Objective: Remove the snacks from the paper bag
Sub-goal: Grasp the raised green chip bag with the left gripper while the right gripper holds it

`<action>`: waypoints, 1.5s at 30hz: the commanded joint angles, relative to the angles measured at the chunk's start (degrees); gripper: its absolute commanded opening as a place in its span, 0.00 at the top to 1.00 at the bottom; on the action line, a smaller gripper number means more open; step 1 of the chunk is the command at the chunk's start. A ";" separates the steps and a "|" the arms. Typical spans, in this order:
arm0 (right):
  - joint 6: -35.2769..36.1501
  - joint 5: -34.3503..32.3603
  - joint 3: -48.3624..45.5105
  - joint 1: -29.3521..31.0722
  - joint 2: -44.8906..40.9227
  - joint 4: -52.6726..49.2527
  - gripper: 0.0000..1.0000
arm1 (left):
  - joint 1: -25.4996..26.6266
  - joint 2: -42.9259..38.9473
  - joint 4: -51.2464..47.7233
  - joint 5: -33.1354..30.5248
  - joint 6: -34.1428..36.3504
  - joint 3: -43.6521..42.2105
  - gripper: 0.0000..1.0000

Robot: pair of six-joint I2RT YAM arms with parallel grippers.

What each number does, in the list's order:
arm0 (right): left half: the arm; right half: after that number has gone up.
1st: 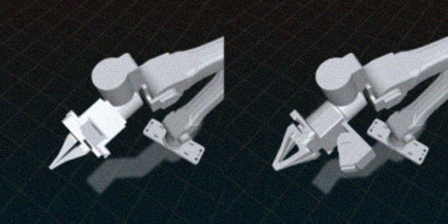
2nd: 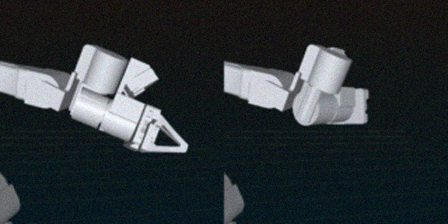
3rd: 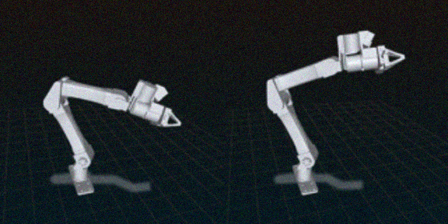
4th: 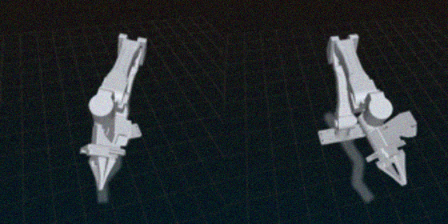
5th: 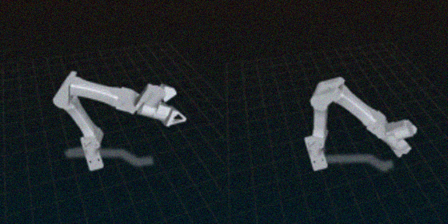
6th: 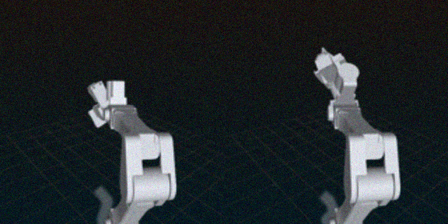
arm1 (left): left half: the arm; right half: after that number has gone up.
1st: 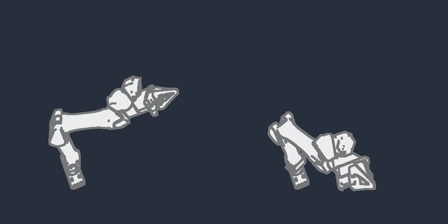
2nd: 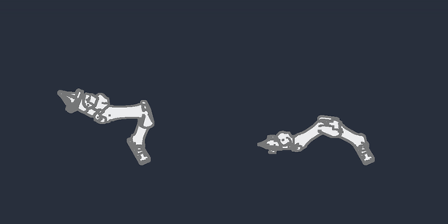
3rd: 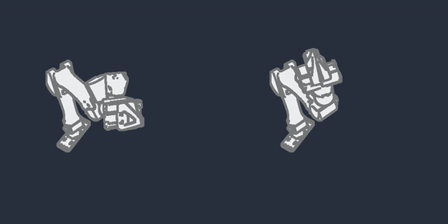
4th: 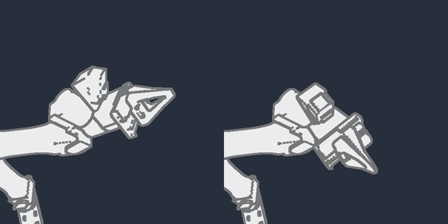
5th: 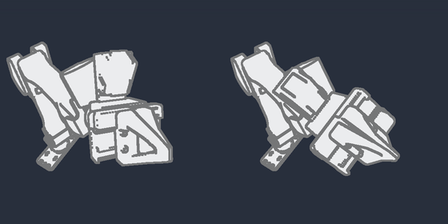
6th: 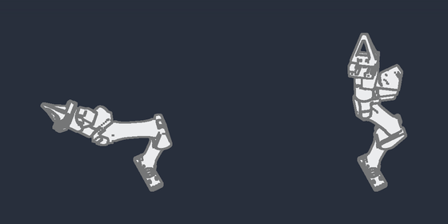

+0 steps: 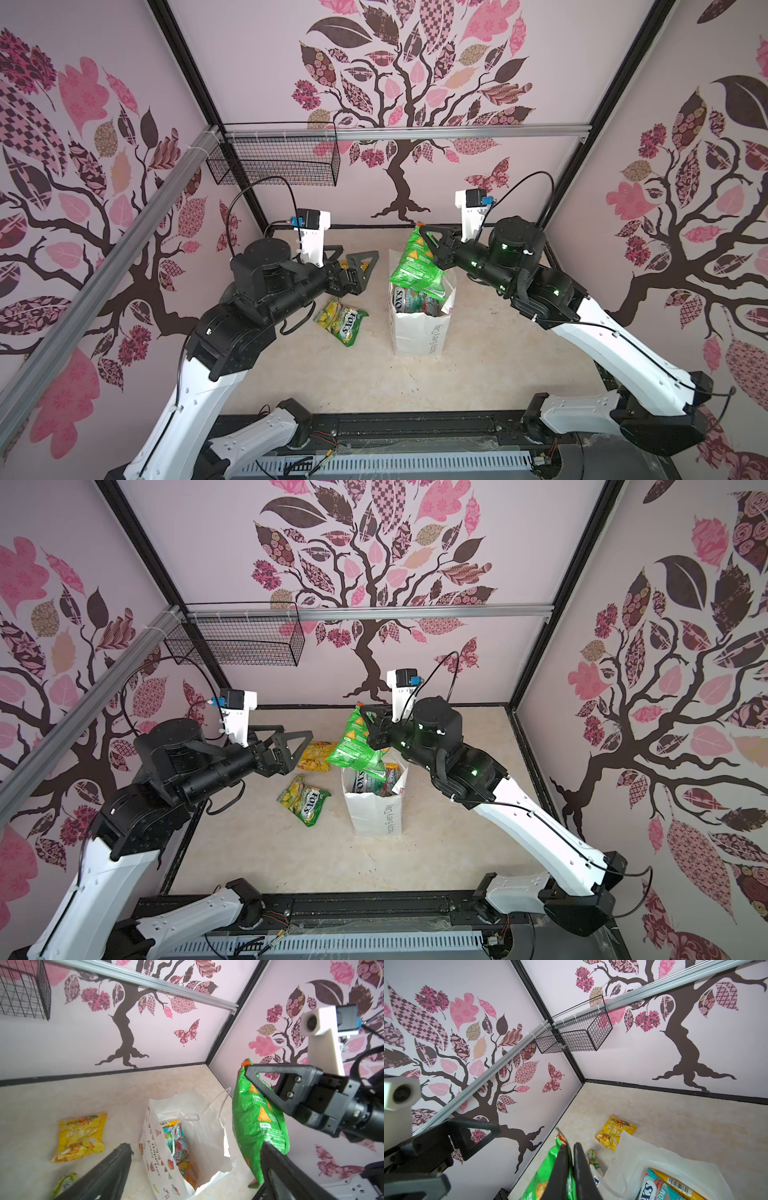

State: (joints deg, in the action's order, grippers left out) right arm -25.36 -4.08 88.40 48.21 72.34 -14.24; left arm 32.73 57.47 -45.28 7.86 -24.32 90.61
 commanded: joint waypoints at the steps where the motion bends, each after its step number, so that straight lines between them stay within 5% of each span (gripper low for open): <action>1: -0.21 3.07 -0.40 0.17 -1.63 4.53 1.00 | -2.11 0.74 4.69 12.31 -11.16 -0.23 0.02; 17: -1.82 6.89 0.23 0.49 0.53 5.26 1.00 | -2.42 6.72 31.13 38.85 -33.09 -13.03 0.06; 27: -2.10 7.04 -0.25 0.56 0.46 5.29 1.00 | -2.28 7.83 30.91 39.32 -30.93 -15.03 0.19; 37: -2.04 7.84 -0.67 0.58 0.42 5.01 0.98 | -2.26 8.26 28.80 39.09 -28.02 -13.68 0.61; 40: -1.80 8.48 -0.95 0.58 -0.12 5.07 0.91 | -2.23 8.11 27.27 38.02 -25.70 -12.64 0.66; 45: -1.61 9.17 -2.19 0.63 -2.21 6.53 0.65 | -2.27 7.83 21.41 33.83 -18.85 -9.96 0.72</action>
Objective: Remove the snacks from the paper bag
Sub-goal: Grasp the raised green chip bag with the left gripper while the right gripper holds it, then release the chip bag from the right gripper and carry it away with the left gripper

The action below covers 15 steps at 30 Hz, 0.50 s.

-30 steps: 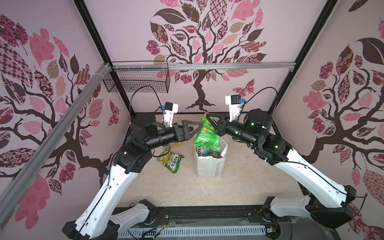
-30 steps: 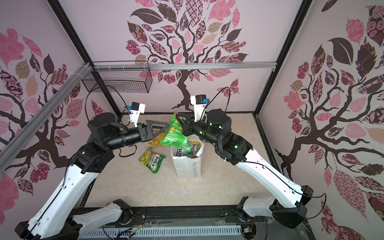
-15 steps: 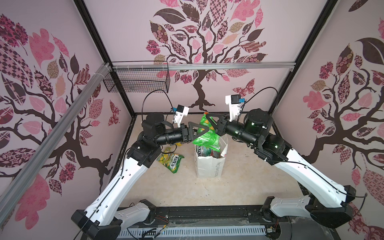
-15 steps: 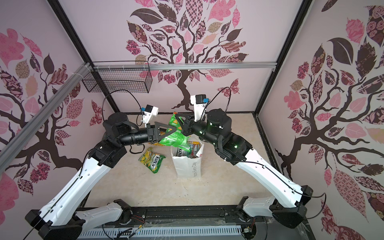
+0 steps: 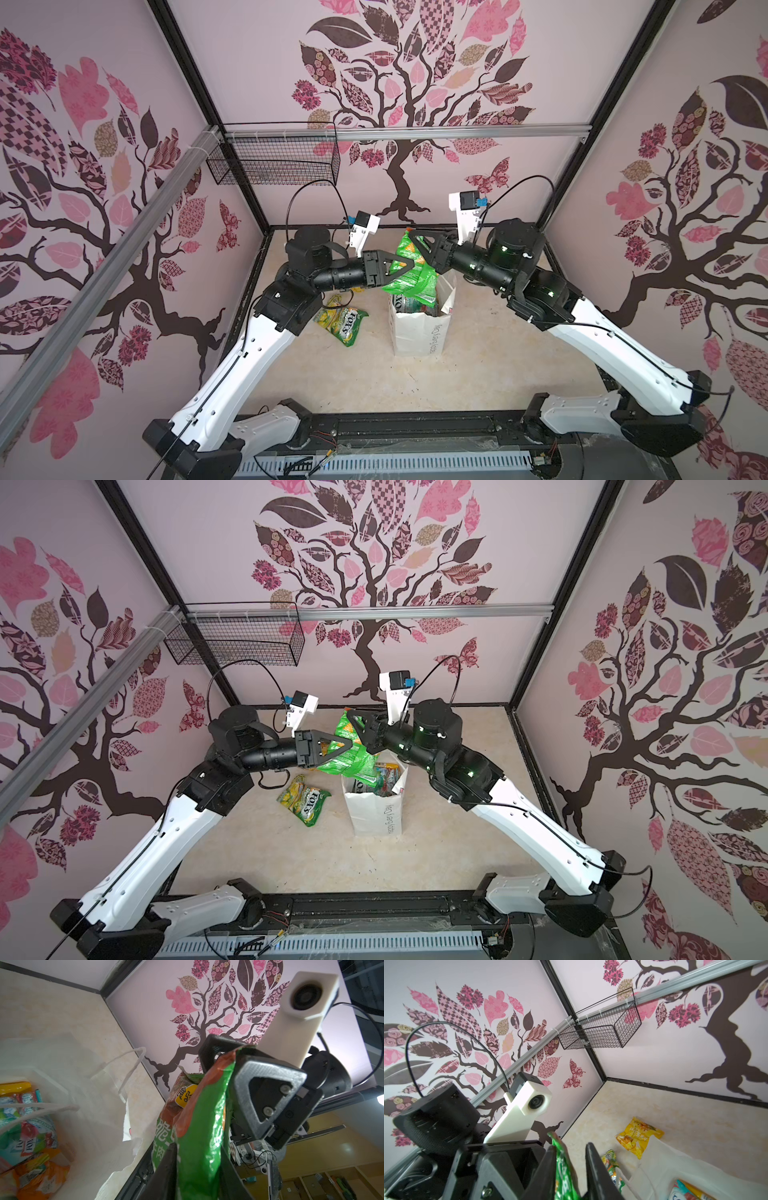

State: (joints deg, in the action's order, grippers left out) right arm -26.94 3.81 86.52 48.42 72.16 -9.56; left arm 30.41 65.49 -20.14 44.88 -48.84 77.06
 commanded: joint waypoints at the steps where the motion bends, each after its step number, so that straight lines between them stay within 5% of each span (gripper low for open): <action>1: -0.04 0.83 -0.23 0.33 -2.34 1.61 0.62 | 0.08 -0.19 -4.64 -3.83 6.77 4.07 0.73; 15: 5.23 -5.96 -6.02 0.34 -11.88 5.22 0.06 | 0.00 -4.62 -5.04 -16.68 21.24 7.29 0.75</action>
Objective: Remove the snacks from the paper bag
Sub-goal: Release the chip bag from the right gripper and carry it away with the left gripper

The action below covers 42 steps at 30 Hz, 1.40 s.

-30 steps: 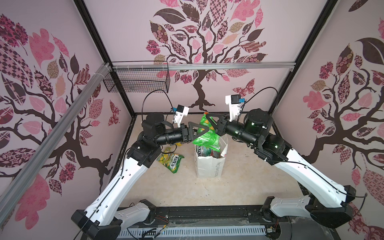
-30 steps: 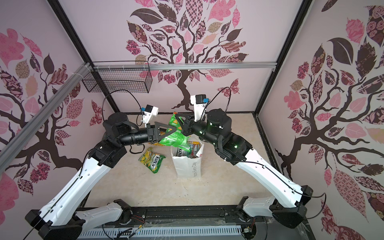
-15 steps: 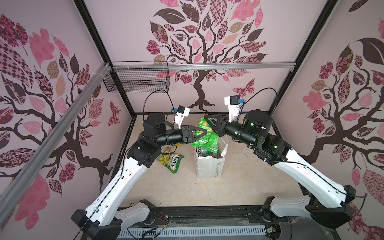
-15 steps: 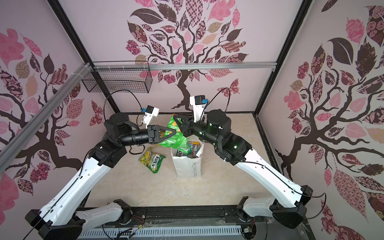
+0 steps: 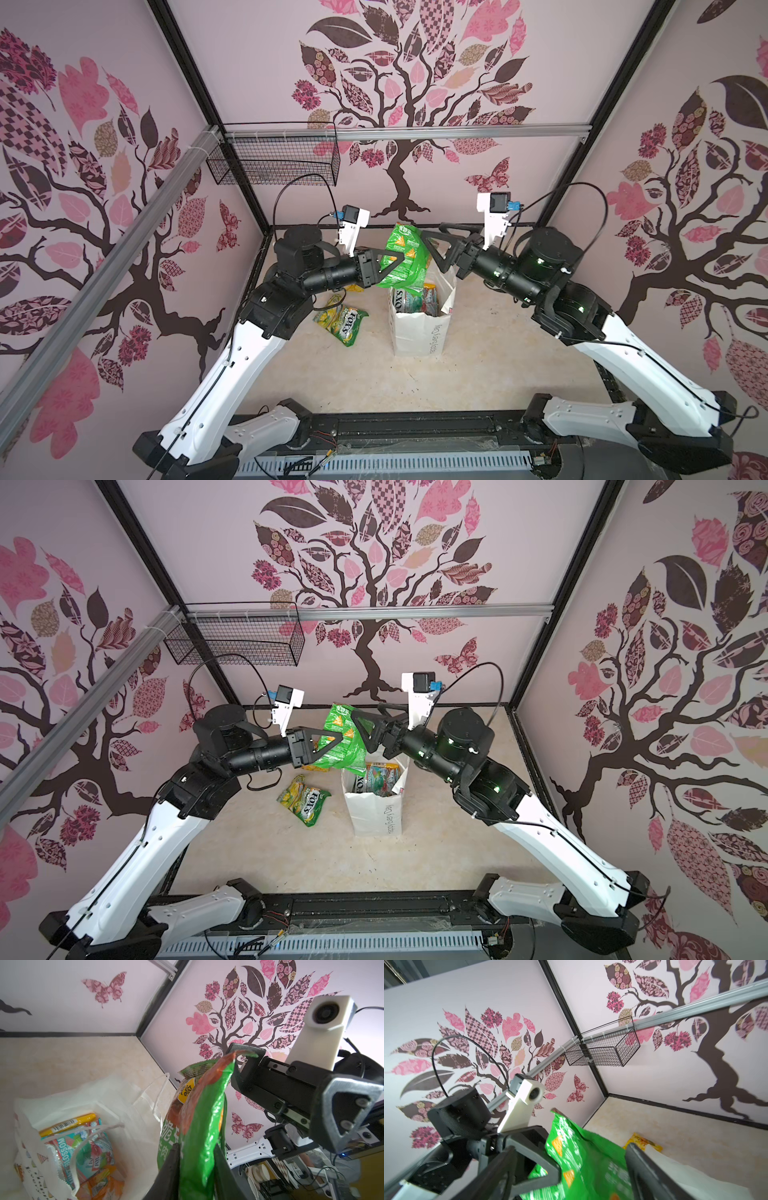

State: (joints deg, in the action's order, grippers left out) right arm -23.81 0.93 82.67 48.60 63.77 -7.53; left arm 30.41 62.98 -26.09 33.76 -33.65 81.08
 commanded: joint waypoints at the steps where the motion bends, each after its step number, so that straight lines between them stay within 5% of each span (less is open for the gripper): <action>1: 2.96 -3.63 -3.70 0.14 -4.64 4.37 0.02 | 0.00 -2.45 0.92 -7.32 7.30 3.22 0.75; 11: 4.80 -12.26 -16.25 0.10 -13.85 10.31 0.00 | -0.31 -4.07 1.40 -37.06 18.97 1.37 0.75; 15: 5.34 -12.96 -17.39 0.17 -14.69 8.79 0.00 | -2.44 -2.40 2.52 -42.29 19.63 0.35 0.75; 23: 6.77 -14.63 -19.53 0.17 -16.46 8.13 0.00 | -20.49 2.72 9.17 -23.70 2.52 -5.05 0.75; 29: 6.93 -14.78 -19.91 0.10 -16.94 6.48 0.00 | -27.40 8.26 16.69 -11.90 -9.98 -11.23 0.75; 37: 6.10 -13.52 -20.70 0.17 -17.57 4.84 0.00 | -28.24 21.37 24.28 2.06 -18.33 -14.24 0.77; 42: 6.00 -13.48 -20.70 0.11 -17.59 3.97 0.00 | -25.60 27.73 26.12 2.61 -18.14 -14.28 0.78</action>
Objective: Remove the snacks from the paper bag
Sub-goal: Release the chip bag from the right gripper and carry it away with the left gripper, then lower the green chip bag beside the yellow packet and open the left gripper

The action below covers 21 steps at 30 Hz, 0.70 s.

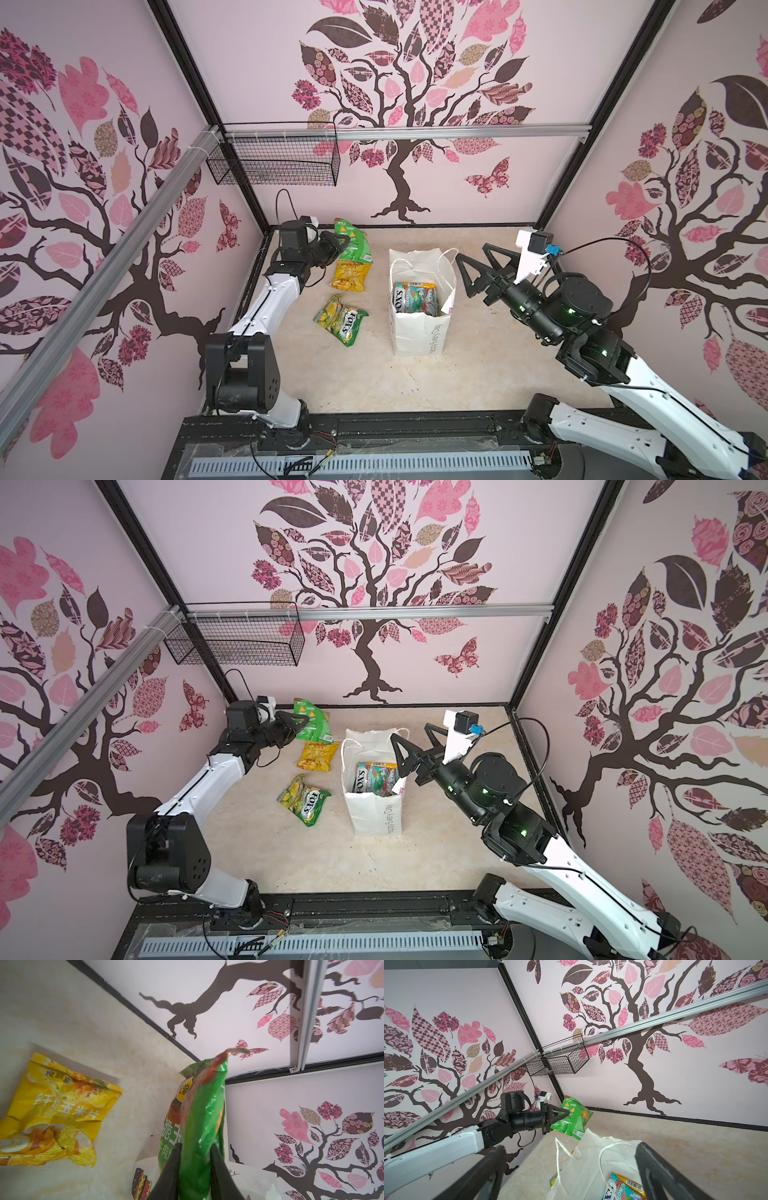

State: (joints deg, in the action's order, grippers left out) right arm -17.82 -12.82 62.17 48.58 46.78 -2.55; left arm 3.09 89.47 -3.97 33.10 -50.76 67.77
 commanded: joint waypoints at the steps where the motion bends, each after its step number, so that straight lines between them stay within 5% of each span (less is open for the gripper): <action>1: 0.03 0.23 -0.12 0.16 -0.49 -1.17 0.00 | 2.47 2.29 3.80 2.88 -0.31 -0.63 0.78; 21: -1.38 0.46 1.20 0.11 -0.58 -5.36 0.00 | 8.08 23.95 -0.85 3.58 5.77 8.43 0.73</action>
State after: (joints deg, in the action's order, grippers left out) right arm -18.44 -12.34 62.17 48.58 46.85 -7.05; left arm 10.68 112.31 -4.10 35.46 -47.29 73.10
